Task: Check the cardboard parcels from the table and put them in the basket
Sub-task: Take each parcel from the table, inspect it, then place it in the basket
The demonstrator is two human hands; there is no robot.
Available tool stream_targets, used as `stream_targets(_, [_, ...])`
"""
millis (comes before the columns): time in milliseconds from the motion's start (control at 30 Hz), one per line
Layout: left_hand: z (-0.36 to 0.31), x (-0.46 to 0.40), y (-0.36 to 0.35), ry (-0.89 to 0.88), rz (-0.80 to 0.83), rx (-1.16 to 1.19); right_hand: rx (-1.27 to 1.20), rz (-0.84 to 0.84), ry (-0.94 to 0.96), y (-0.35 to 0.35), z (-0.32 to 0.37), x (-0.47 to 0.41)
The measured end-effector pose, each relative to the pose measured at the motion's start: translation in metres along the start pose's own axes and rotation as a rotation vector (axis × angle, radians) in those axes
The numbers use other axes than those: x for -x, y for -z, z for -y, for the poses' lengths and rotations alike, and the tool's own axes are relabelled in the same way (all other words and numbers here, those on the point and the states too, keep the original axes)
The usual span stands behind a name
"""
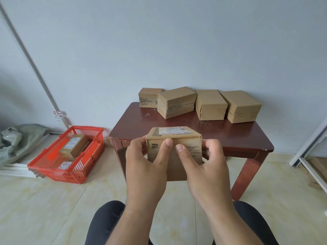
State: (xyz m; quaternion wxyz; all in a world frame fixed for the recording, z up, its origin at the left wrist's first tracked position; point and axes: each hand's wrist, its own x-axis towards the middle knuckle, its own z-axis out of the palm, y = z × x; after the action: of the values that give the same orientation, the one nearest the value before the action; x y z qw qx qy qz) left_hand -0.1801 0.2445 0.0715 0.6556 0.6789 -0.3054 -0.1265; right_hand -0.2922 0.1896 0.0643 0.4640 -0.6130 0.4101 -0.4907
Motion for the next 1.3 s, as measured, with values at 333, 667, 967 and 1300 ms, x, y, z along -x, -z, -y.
stream_targets(333, [0.003,0.006,-0.004,-0.013,0.024,-0.056,0.01,0.002,-0.023,-0.001,0.001,-0.011])
stream_targets(667, [0.005,0.005,-0.008,0.045,0.134,-0.034,-0.105,0.08,-0.128,0.003,-0.007,-0.015])
stream_targets(967, [0.013,0.0,-0.008,0.043,0.119,-0.032,-0.014,0.071,-0.089,0.001,-0.01,-0.013])
stream_targets(1300, [0.013,0.0,-0.004,-0.039,0.107,-0.167,0.081,0.098,-0.046,-0.001,-0.016,-0.013])
